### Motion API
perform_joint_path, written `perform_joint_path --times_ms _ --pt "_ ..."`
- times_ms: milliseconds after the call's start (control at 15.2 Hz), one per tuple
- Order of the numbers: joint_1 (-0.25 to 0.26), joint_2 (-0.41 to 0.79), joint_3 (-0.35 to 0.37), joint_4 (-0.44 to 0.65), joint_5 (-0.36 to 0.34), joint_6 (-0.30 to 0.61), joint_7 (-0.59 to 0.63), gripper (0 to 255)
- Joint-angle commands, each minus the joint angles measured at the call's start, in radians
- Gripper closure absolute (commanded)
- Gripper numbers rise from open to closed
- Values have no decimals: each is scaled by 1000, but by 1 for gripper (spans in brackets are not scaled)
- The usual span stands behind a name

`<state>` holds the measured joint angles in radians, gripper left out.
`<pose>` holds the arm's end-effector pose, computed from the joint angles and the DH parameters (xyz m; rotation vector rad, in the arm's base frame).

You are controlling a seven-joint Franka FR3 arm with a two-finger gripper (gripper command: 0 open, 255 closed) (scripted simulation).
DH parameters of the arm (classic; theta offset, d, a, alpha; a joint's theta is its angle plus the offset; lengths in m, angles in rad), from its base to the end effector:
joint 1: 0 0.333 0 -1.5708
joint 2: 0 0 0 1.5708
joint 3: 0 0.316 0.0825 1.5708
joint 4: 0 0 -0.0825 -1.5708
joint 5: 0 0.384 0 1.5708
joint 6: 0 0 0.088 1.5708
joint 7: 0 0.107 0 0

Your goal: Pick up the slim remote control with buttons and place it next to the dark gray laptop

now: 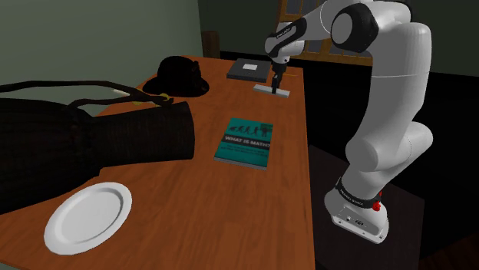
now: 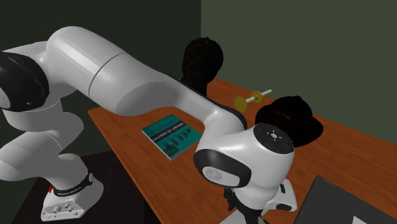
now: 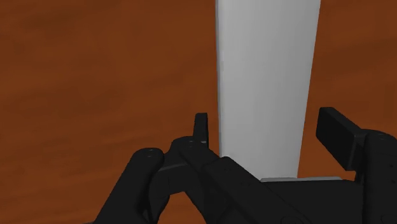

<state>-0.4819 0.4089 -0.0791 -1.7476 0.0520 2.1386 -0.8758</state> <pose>0.5565 -0.3418 0.3388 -3.0883 -0.4552 0.0067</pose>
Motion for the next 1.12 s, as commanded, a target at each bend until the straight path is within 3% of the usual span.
perform_joint_path --times_ms 0,264,528,1056 --pt "0 0 0 0 0 0 0 0" --pt "0 0 0 0 0 0 0 0" --pt "0 -48 -3 61 -6 -109 4 0" --pt "0 -48 -3 61 -6 -109 4 0"
